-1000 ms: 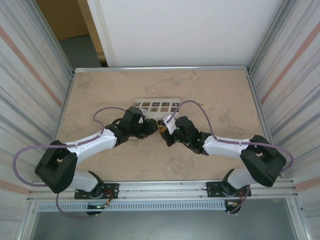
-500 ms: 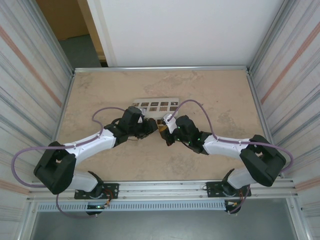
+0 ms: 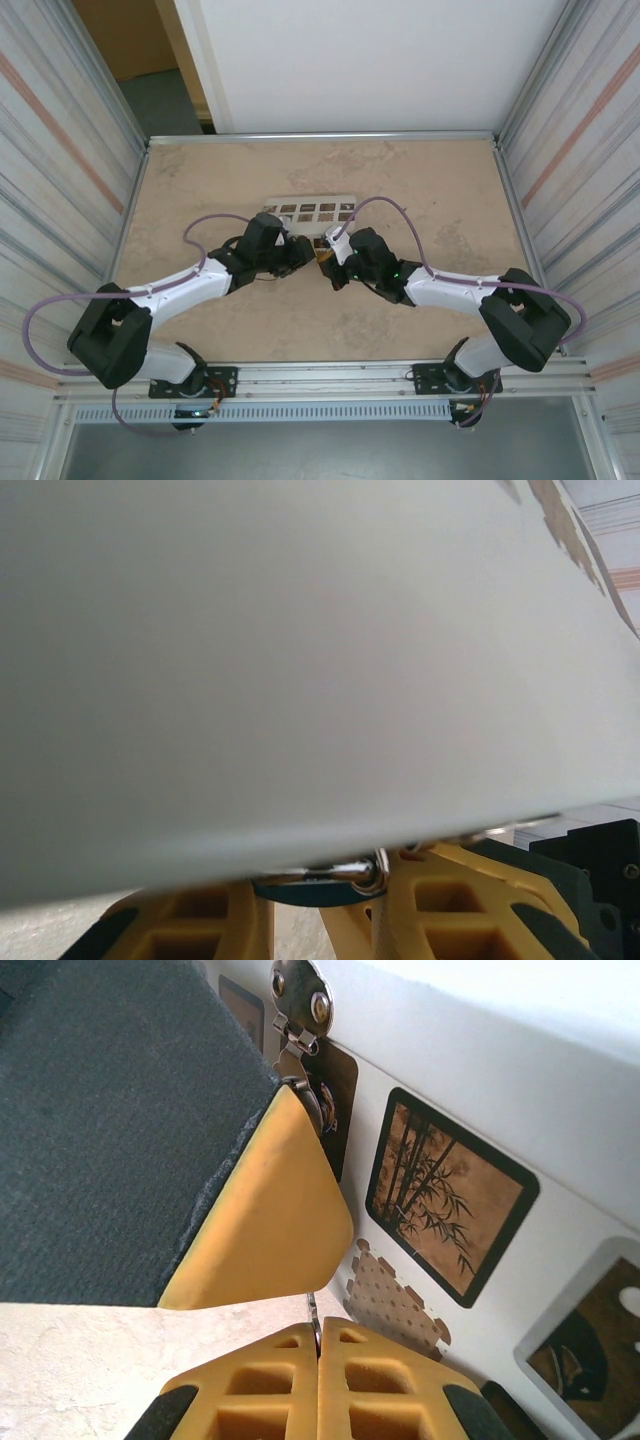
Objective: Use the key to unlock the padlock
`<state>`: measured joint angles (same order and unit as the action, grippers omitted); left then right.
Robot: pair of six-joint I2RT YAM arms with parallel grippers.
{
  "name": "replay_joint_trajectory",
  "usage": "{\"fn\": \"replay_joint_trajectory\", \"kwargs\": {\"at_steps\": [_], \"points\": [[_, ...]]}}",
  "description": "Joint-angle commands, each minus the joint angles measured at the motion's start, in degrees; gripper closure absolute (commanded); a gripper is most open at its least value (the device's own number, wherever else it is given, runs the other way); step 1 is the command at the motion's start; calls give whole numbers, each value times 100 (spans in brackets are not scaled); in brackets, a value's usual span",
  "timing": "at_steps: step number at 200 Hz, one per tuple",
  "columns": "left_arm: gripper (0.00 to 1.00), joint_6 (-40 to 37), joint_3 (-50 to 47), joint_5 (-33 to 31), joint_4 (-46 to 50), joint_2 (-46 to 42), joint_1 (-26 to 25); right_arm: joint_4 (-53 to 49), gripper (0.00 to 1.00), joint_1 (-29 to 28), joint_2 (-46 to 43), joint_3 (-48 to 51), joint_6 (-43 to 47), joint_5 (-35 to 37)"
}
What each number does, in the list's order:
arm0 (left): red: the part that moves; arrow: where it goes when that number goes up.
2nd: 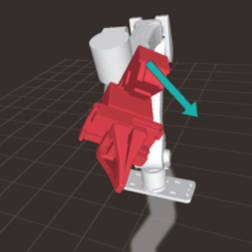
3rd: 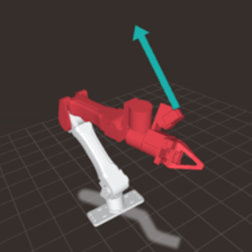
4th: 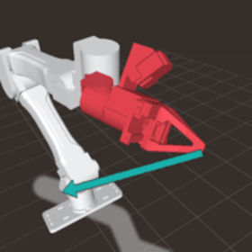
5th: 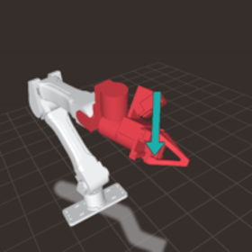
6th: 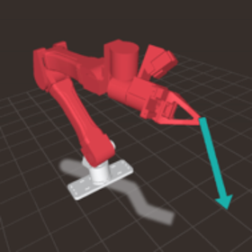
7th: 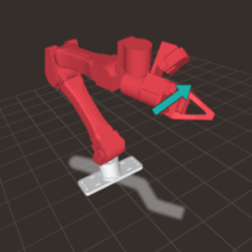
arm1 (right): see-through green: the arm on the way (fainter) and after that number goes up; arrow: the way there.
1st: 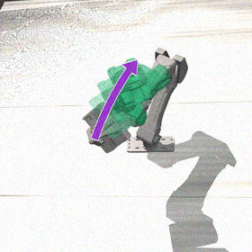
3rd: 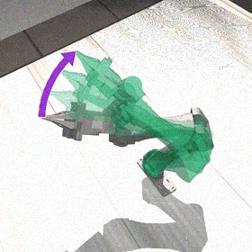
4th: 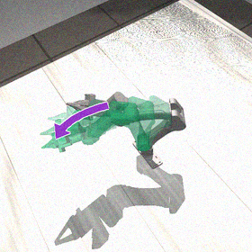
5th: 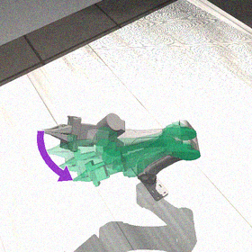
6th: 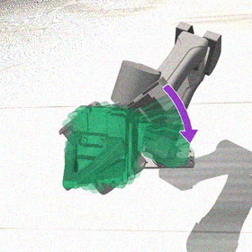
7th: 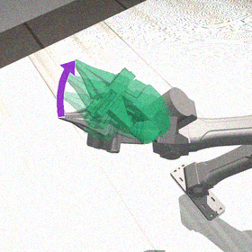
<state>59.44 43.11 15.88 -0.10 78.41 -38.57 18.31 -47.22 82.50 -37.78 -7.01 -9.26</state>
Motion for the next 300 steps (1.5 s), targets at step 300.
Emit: {"fn": "replay_joint_trajectory", "kwargs": {"at_steps": [300], "points": [[92, -240, 228, 60, -378, 139, 129, -90, 100, -88, -492, 364, -513, 86]]}}
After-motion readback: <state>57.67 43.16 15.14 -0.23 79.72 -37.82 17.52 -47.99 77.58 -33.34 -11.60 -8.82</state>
